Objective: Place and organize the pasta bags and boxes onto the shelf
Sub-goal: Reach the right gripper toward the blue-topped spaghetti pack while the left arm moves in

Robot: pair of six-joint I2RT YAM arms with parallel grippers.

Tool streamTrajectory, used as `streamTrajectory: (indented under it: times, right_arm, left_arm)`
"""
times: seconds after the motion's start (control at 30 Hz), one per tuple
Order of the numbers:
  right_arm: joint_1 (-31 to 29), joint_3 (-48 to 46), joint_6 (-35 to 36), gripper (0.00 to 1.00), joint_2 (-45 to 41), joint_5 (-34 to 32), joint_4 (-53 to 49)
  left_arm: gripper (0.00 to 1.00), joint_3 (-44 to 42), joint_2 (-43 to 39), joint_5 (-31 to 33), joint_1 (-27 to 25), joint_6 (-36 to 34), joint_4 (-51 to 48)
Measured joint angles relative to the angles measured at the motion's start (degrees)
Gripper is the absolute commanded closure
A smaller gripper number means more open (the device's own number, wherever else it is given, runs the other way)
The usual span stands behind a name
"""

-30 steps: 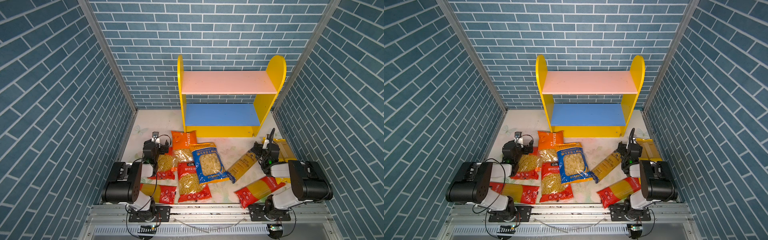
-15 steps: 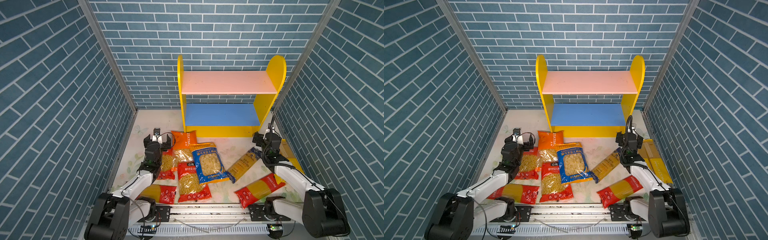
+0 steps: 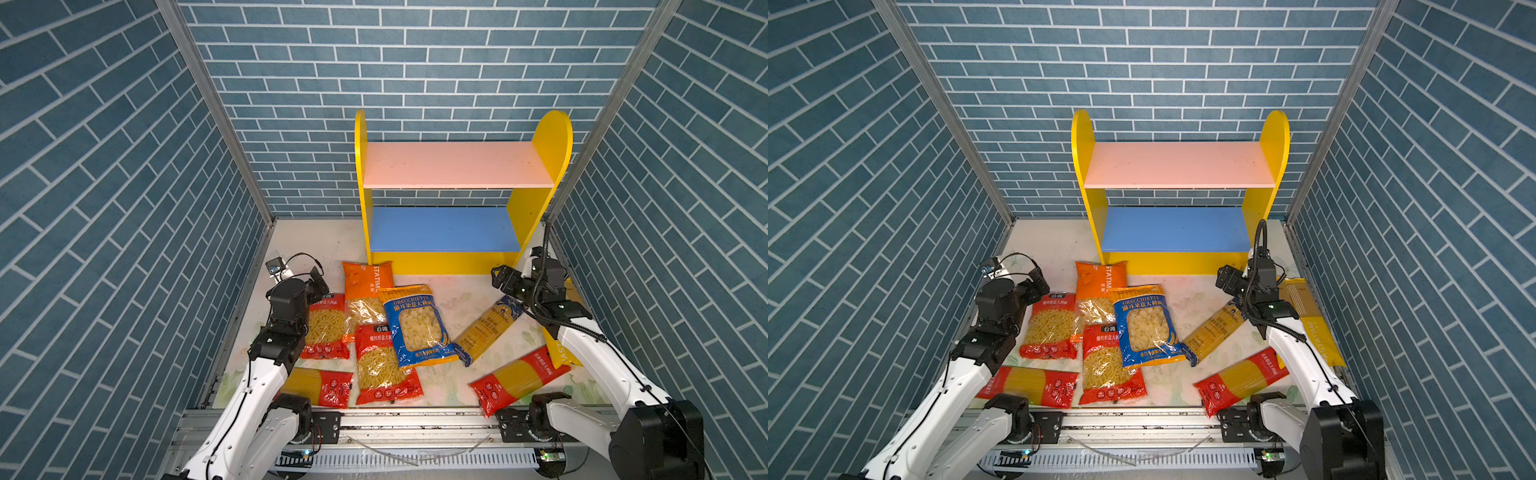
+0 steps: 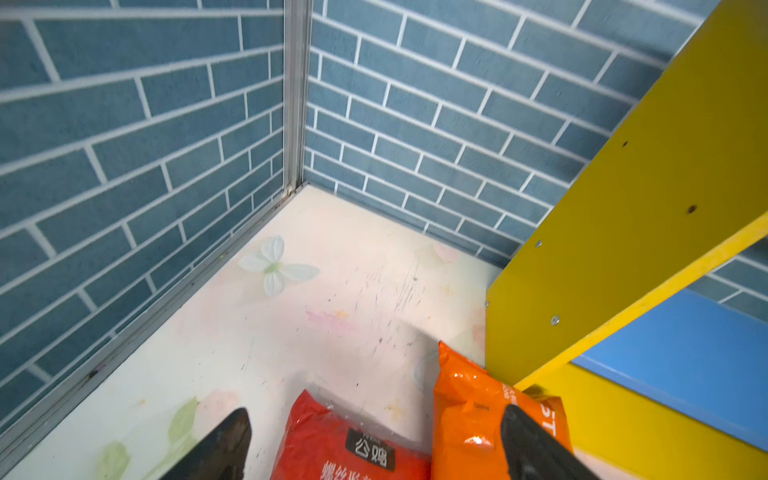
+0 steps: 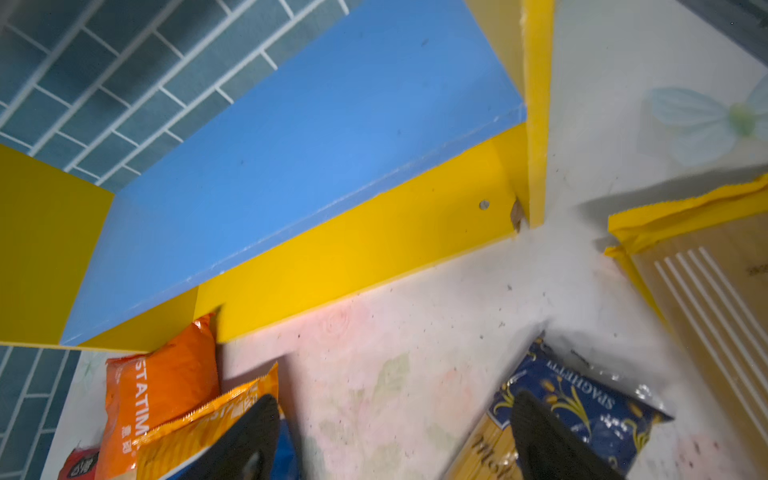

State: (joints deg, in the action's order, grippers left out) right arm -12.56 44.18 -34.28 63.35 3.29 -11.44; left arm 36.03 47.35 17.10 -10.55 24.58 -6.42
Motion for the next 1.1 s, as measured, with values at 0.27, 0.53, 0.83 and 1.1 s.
streamTrajectory:
  times: [0.27,0.53,0.83,1.1]
  right_arm:
    - [-7.5,5.4,-1.1,0.04,-0.1,-12.1,-12.6]
    - [-2.2,2.8,-4.9,0.17,-0.4,-1.4,-11.9]
    - [-13.6,2.9,-6.0,0.20,9.2,4.2,-11.3]
    - [-14.7,2.6,-6.4,0.16,11.5,8.2,-12.8]
  left_arm:
    - [0.16,8.1,9.7,-5.4,-7.0,3.0,-11.8]
    - [0.15,8.1,15.5,-2.5,-24.9,8.2,-12.3]
    - [0.06,9.7,29.2,-1.7,-37.2,14.5,-10.5]
    - [0.07,10.1,30.3,-2.9,-38.2,17.6,-10.0]
